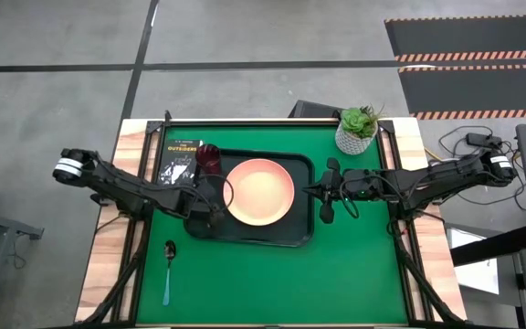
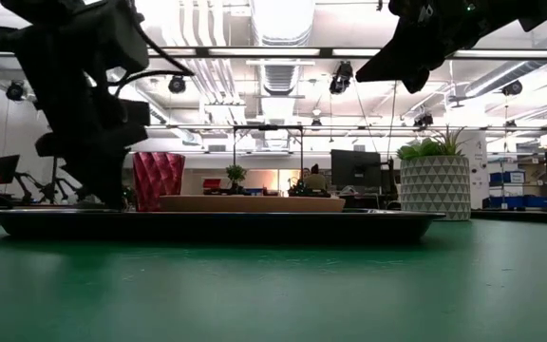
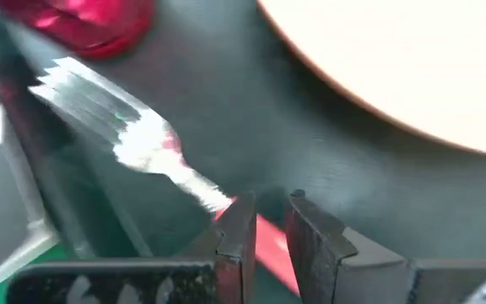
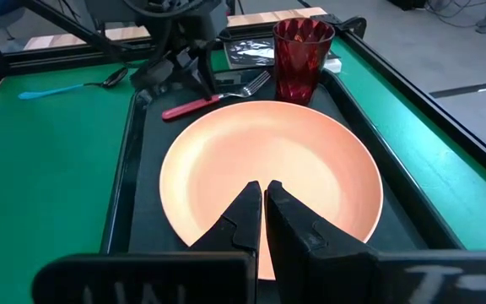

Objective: Pick and place plate/cup/fork/spoon on tray
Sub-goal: Put the pink fork on the black table tray to the bottom of the red glass, then put the blue spoon on the black table tray between the pink fork and the orange plate

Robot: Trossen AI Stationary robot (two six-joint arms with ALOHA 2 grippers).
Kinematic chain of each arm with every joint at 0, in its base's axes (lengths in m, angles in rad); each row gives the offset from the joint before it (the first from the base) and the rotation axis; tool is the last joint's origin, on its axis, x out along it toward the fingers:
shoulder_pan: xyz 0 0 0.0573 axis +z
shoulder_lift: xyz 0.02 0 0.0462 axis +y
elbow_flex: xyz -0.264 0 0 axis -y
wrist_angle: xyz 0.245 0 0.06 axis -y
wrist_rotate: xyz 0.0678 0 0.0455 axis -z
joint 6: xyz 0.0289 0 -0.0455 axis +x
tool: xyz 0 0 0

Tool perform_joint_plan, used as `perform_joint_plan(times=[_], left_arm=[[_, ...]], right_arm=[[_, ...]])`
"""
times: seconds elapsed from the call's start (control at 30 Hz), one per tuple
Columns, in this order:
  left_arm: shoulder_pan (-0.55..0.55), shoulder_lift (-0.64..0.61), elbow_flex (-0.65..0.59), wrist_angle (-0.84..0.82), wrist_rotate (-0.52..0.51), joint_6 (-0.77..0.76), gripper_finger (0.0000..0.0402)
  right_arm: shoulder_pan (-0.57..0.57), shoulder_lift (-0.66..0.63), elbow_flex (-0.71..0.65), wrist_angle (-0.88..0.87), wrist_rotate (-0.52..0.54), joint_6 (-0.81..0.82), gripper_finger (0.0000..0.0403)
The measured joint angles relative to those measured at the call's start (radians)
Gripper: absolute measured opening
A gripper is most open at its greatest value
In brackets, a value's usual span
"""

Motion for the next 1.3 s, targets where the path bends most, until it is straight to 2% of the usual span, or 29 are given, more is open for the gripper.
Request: perform_joint_plan(times=[0.2, 0.37, 0.63, 0.97, 1.17, 1.3], left_arm=[[-0.001, 0.025, -0.009, 0.003, 0.076, 0.024, 0.0047], [-0.001, 0.033, -0.007, 0.0, 0.075, 0.023, 0.0047], [-0.001, 0.013, -0.003, -0.113, 0.094, -0.056, 0.0047], [-0.001, -0.011, 0.025, -0.126, 0.124, -0.056, 0.0047], [-0.001, -0.042, 0.101, -0.158, 0.221, -0.049, 0.0047], [0.0, -0.047, 0.167, -0.201, 0.379, -0.038, 0.0047]], right_arm=[[0.0, 0.0, 0.0, -0.009, 0.0, 0.001, 0.0009], [0.0, 0.0, 0.0, -0.009, 0.0, 0.002, 0.0009], [0.0, 0.0, 0.0, -0.012, 0.0, 0.002, 0.0009], [0.0, 0.0, 0.0, -0.013, 0.0, 0.002, 0.0009], [0.0, 0.0, 0.0, -0.013, 0.0, 0.003, 0.0009], [0.0, 0.0, 0.0, -0.014, 0.0, -0.001, 0.0009]])
